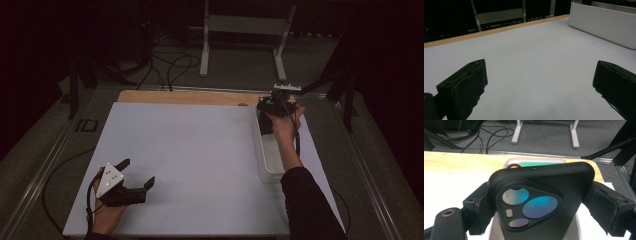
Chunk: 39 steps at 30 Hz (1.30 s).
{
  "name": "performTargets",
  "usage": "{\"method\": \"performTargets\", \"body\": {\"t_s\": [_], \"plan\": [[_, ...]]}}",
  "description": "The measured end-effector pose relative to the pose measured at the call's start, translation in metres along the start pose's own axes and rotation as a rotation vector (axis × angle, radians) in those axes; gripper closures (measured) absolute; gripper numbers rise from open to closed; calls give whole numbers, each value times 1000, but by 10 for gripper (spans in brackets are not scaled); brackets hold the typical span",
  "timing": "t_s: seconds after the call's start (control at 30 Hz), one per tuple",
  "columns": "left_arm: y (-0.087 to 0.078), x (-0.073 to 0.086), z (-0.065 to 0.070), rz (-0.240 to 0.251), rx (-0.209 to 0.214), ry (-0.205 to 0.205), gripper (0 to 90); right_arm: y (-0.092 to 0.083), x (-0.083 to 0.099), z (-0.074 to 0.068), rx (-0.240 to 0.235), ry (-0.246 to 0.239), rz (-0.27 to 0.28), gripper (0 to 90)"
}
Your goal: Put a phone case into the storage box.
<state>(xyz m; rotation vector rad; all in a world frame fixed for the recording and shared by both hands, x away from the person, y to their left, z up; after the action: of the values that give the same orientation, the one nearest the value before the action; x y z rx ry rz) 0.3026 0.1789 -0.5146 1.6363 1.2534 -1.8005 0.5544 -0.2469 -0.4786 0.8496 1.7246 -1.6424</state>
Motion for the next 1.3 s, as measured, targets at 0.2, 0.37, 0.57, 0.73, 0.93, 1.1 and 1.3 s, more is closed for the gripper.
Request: {"method": "performTargets", "body": {"t_s": [0.2,0.37,0.57,0.73,0.93,1.1,1.3], "plan": [[-2,0,-2,6,-5,-8,4,9,-3,-3,-5,-17,-11,138],[-2,0,-3,9,-6,-12,4,13,-4,-3,-14,-2,-13,104],[-1,0,-2,5,-3,-11,4,11,-7,-3,-53,22,6,77],[-1,0,-1,5,-3,-12,4,8,-12,-4,-69,24,28,76],[-1,0,-1,5,-3,-12,4,3,-13,-4,-76,25,33,77],[-1,0,-1,4,-5,-10,4,-1,-11,-6,-93,26,34,77],[-1,0,-1,5,-6,-11,4,-11,-7,-10,-141,20,50,77]]}}
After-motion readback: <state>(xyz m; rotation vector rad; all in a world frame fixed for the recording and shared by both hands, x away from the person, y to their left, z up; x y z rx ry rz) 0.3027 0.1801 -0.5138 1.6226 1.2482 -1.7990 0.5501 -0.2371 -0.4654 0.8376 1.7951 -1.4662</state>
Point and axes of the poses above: each handheld gripper's, and its own axes: y roughly forward along the jaws, x roughly out of its underside, z roughly to its right, the point moved 9 cm from there along y, roughly forward along the jaws, and after that the axes turned 6 degrees about y, right-handed, at the moved point
